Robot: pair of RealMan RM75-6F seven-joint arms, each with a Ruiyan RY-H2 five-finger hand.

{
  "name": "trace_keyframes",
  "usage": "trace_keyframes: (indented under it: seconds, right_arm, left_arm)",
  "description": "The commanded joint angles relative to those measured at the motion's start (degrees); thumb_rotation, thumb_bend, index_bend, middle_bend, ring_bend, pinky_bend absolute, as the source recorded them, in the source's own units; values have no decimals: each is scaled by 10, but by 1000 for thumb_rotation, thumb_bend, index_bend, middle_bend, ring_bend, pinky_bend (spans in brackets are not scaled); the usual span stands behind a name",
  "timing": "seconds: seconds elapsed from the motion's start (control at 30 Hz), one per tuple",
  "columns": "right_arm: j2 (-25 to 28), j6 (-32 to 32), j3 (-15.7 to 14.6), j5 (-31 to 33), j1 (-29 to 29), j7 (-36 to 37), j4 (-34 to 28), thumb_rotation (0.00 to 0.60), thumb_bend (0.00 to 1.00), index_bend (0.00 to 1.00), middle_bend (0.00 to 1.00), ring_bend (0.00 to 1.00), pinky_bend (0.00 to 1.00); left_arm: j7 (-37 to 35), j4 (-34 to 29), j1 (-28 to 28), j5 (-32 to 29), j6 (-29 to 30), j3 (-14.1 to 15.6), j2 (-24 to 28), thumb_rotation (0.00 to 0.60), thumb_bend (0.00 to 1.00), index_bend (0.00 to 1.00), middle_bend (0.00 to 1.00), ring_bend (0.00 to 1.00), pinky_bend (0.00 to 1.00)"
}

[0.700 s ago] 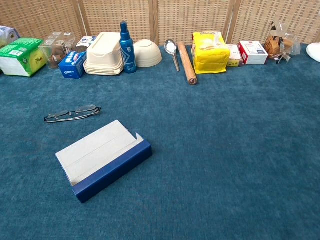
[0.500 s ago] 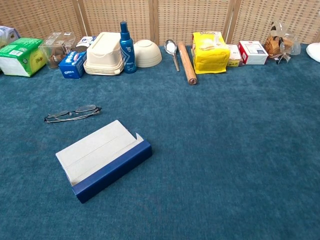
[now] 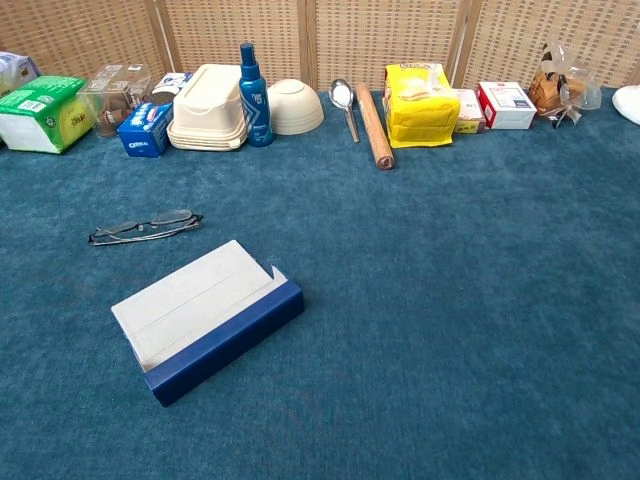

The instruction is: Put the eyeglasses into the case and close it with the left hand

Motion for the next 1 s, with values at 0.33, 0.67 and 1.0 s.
trace_keyframes:
  seconds: [0.33, 0.67, 1.0]
  right_arm:
    - [8, -4, -1, 10, -3, -11, -15, 514, 642, 152, 310, 175, 190]
    - [16, 0, -4, 15, -11, -5, -20, 514, 650, 152, 310, 174, 190]
    - [14, 4, -4, 16, -15, -2, -18, 515, 651, 152, 310, 175, 190]
  left_arm:
    - [34, -4, -86, -89, -155, -30, -17, 598, 327, 325, 232, 215, 205]
    - [111, 0, -168, -184, -258, -54, -68, 482, 320, 317, 214, 210, 205]
    - [159, 45, -234, -240, -310, -64, -136, 474, 317, 315, 207, 206, 193]
